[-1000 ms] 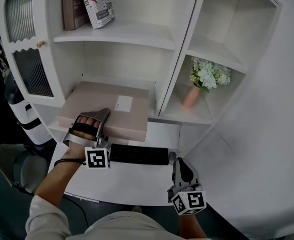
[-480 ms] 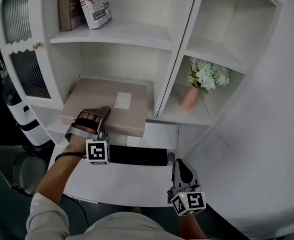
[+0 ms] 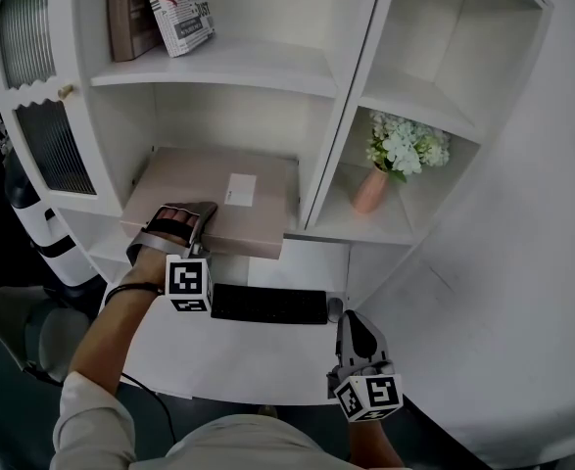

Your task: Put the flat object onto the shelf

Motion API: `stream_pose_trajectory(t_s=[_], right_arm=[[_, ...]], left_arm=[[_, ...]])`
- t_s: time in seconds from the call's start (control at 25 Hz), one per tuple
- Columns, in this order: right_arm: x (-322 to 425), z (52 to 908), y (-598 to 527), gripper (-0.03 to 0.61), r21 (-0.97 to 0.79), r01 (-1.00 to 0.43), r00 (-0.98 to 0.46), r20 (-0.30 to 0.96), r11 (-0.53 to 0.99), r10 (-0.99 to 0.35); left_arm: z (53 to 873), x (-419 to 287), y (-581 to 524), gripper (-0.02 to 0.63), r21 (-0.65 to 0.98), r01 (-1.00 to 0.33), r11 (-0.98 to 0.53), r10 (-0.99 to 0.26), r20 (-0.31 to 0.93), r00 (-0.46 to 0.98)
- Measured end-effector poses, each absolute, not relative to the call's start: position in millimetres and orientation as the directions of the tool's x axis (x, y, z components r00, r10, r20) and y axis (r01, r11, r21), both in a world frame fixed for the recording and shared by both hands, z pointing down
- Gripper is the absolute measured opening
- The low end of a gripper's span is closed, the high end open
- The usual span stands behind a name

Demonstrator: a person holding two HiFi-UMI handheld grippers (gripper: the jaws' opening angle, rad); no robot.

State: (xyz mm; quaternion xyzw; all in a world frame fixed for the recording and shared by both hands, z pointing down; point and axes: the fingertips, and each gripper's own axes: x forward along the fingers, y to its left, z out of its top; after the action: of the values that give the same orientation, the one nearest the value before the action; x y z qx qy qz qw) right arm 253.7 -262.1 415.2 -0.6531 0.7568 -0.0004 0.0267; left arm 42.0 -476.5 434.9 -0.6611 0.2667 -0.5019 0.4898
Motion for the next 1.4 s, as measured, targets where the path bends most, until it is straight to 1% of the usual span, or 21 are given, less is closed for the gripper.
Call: stream_pose_trajectory(t_s=[0.2, 0.52, 0.8, 1.24, 1.4], right_arm=[[255.0, 416.2, -263.5, 0.003, -0.038, -0.989, -0.142, -0.034, 0.143, -0.989], [257.0, 417.1, -265.2, 0.004, -0.041, -0.989, -0.137, -0.033, 0.139, -0.990], [262.2, 421.2, -266.7, 0.003, -0.044, -0.990, -0.130, -0.024, 0.131, -0.991], [264.5, 426.0, -270.2, 0.003, -0.047, -0.991, -0.123, -0.014, 0.123, -0.992], [263.3, 425.5, -272.6, 0.003, -0.047, -0.991, -0.123, -0.015, 0.123, -0.992]], left_arm=[[436.0, 43.8, -483.1, 0.377, -0.892, 0.153, -0.426, -0.815, 0.452, 0.362], [434.4, 48.2, -488.8, 0.394, -0.822, 0.148, -0.549, -0.715, 0.555, 0.425], [433.2, 47.4, -504.8, 0.402, -0.795, 0.169, -0.583, -0.681, 0.591, 0.432], [432.6, 49.5, -522.9, 0.402, -0.789, 0.157, -0.594, -0.670, 0.593, 0.446], [432.4, 50.1, -525.5, 0.413, -0.770, 0.150, -0.621, -0.645, 0.610, 0.461]])
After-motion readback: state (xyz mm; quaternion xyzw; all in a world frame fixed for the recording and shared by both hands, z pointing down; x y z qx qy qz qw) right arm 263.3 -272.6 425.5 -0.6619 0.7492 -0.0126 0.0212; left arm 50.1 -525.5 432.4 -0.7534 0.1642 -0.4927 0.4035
